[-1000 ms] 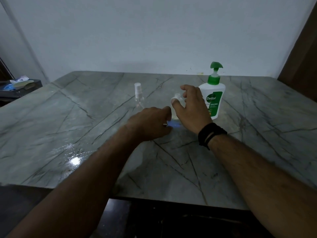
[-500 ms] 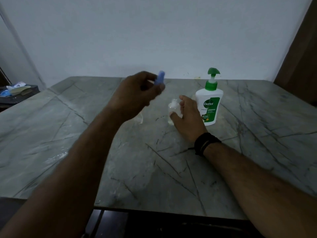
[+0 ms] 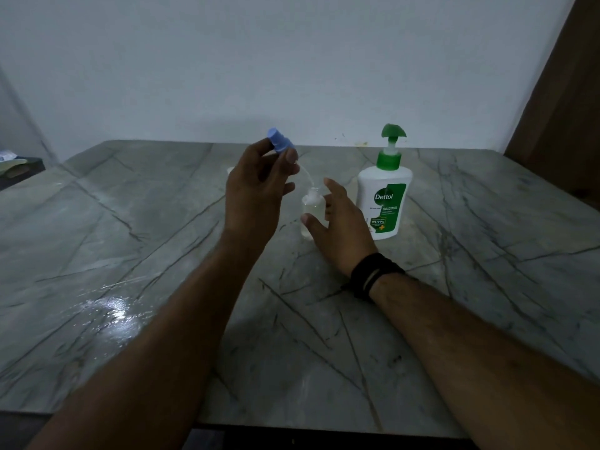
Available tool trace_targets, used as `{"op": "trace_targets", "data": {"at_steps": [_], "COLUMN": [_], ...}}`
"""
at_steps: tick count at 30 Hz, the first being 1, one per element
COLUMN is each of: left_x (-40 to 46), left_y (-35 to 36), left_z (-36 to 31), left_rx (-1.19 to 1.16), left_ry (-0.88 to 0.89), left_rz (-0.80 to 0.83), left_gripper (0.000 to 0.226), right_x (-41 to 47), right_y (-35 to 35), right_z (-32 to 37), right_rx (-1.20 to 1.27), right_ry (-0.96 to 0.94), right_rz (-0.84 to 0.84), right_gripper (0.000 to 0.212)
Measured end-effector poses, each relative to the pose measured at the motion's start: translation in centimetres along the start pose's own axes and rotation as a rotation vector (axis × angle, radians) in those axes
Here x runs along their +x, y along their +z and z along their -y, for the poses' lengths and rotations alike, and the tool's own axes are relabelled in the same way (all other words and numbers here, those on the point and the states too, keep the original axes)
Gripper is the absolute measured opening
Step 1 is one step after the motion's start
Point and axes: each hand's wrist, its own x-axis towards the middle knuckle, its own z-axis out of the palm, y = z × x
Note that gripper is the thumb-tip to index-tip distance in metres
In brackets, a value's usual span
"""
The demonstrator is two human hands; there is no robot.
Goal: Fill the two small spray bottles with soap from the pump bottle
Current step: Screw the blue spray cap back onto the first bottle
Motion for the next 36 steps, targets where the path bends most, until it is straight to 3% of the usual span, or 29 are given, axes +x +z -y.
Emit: {"op": "trace_targets", "data": {"at_steps": [8,16,20,36], "left_x": [0.0,-0.1,-0.2,0.4], "left_y": [0.0,0.1,0.3,0.3], "left_z": [0.8,2.7,3.1,4.2], "left_rx": [0.11,0.471,0.491,0.538], "left_ry": [0.027,0.053,-0.012,0.007], "left_rz": [0.034,0.124,0.167,0.136], "left_gripper": [0.034,0.038,0.034,0.03], "right_x": [-0.5,-0.8,-0.6,-0.5], "right_y": [-0.1,-0.5,-0.4,-0.4], "right_z": [0.4,0.9,0.6,0.7], "right_rx": [0.019,0.083,0.083,0.096], "right_ry": [-0.014,-0.017,-0.016,-0.01], "right_rz": [-0.005,0.018,0.005,0.004], "right_gripper": [0.077,0.09,0.093,0.095]}}
